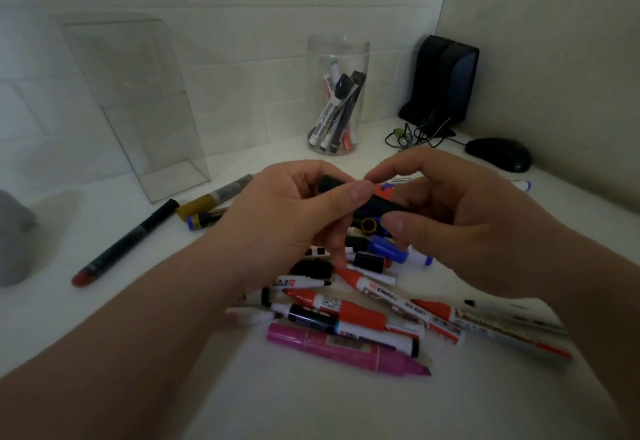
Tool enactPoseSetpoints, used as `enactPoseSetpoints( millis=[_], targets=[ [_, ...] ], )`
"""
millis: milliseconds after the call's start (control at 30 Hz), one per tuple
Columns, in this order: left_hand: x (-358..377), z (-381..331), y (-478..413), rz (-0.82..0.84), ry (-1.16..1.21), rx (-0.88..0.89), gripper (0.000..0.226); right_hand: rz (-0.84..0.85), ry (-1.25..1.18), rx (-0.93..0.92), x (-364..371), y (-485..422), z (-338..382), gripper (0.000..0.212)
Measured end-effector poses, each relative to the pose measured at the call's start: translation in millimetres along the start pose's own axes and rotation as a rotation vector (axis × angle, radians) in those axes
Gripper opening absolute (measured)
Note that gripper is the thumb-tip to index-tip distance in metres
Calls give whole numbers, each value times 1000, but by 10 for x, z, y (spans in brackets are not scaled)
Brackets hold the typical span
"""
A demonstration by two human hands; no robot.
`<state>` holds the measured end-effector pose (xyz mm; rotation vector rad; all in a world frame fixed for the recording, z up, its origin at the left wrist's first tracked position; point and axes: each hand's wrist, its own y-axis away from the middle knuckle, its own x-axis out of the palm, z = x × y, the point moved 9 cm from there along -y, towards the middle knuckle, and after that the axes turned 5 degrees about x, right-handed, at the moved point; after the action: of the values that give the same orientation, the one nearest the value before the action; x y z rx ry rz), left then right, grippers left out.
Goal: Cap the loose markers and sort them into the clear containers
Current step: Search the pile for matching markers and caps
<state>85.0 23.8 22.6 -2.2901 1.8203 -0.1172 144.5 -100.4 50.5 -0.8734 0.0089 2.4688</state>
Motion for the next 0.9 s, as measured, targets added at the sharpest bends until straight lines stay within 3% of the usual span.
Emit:
enactPoseSetpoints(
  millis=[133, 400, 533, 700, 767, 900],
  targets=[
    [-49, -118, 16, -7, -157, 38, 36, -4, 9, -4, 31, 0, 18, 29],
    [-338, -239, -6, -127, -229, 131, 13, -88, 169, 37, -343, -19, -155, 26],
    [-257, -211, 10, -82, -495, 143, 22, 14, 325, 158, -494, -16, -383, 29],
    [-194, -149, 23, 53, -852, 60, 11, 133, 498, 302, -482, 25, -555, 14],
    [-142, -116, 46, 135, -936, 33, 6, 151, 551, 335, -482, 36, -604, 12],
    [-69, -108, 60, 199, -969, 45, 16, 227, 680, 389, -421, 64, -676, 12]
  ],
)
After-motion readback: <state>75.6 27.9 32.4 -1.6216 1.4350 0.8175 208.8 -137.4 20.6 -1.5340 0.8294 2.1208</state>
